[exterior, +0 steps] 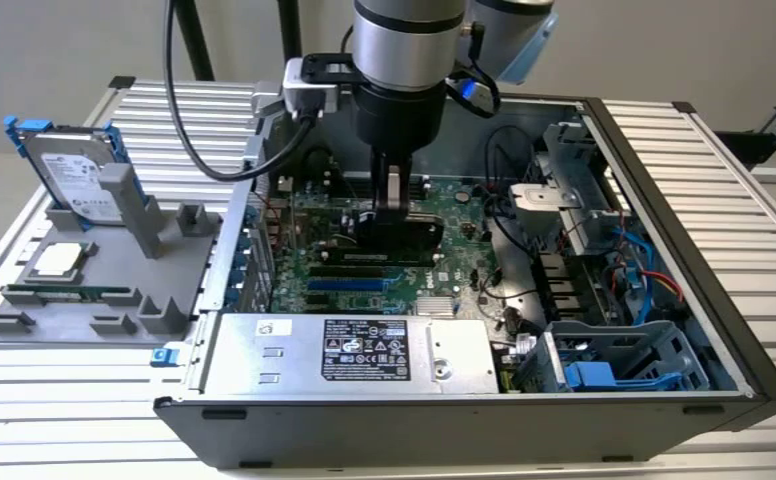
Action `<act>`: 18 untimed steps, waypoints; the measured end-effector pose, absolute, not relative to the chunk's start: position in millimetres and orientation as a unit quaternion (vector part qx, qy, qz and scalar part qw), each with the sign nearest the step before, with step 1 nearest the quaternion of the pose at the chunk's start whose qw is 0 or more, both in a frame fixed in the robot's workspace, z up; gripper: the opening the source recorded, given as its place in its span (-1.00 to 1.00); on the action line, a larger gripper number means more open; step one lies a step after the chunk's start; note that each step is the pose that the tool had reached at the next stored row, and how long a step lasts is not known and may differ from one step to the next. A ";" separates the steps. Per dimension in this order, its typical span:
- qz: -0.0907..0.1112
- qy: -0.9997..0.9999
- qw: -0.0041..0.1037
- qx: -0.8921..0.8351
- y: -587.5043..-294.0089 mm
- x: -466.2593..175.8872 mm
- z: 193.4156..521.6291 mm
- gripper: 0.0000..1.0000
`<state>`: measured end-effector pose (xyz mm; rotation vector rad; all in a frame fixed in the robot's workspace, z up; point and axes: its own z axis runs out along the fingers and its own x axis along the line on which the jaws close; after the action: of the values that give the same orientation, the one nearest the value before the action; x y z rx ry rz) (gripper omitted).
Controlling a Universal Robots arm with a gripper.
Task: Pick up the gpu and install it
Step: 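Insert the gpu into the slot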
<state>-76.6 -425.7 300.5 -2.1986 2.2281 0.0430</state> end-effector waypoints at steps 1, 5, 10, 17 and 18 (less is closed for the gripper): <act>0.014 0.712 0.006 -0.702 -426.3 -76.6 300.3 -1.00; 0.014 0.712 0.006 -0.702 -427.8 -76.6 298.8 -1.00; 0.014 0.712 0.005 -0.702 -428.4 -77.2 296.7 -1.00; 0.014 0.712 0.005 -0.702 -430.9 -77.2 295.8 -1.00; 0.014 0.712 0.005 -0.702 -431.7 -77.2 295.4 -1.00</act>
<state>-77.2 -431.7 295.4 -2.1988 2.2282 0.0438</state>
